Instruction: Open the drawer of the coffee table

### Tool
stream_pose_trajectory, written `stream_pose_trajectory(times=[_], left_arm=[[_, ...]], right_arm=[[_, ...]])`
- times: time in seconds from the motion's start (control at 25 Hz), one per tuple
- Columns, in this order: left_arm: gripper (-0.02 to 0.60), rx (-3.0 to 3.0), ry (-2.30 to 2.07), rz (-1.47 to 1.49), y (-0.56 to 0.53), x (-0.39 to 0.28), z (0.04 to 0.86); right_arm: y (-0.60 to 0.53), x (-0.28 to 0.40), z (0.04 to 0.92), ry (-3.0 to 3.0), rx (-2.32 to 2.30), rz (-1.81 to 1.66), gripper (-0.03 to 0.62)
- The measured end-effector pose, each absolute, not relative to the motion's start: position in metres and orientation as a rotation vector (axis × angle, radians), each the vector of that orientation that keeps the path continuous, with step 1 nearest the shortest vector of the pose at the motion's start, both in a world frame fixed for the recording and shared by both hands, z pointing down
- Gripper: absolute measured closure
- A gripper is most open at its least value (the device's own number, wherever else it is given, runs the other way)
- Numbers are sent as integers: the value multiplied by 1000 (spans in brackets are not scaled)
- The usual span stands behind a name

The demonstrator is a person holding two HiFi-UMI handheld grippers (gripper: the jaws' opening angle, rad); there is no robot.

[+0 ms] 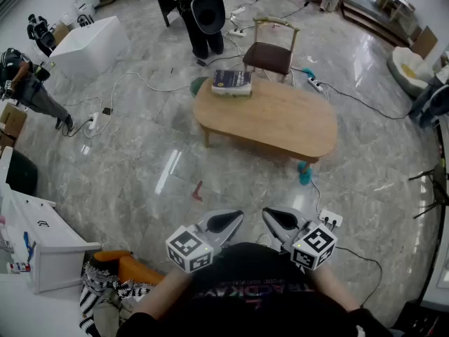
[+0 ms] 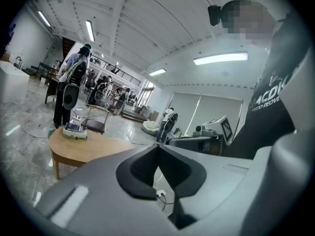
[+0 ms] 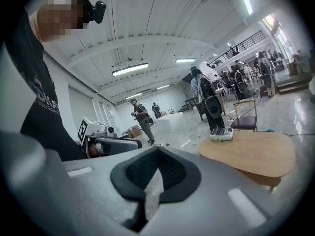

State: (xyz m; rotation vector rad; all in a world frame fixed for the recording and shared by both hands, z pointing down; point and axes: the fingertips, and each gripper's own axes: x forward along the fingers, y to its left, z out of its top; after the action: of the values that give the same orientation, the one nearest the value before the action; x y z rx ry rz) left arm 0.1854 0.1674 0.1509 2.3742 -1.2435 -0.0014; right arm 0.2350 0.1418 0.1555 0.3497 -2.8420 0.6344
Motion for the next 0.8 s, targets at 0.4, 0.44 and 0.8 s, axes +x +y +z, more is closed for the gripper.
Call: stream_pose_trajectory(times=[0.4,0.44,0.8], left_arm=[[575,2367,-1243,-1,158,184,156],[575,2367,-1242,-1,158,183,156],[575,2389,-1203,28,157,199,155]], right_arm=[[133,232,162,-2837,336,632,600],[132,232,161,-2840,337,634,600],[147,227,145,-2908,171,429,599]])
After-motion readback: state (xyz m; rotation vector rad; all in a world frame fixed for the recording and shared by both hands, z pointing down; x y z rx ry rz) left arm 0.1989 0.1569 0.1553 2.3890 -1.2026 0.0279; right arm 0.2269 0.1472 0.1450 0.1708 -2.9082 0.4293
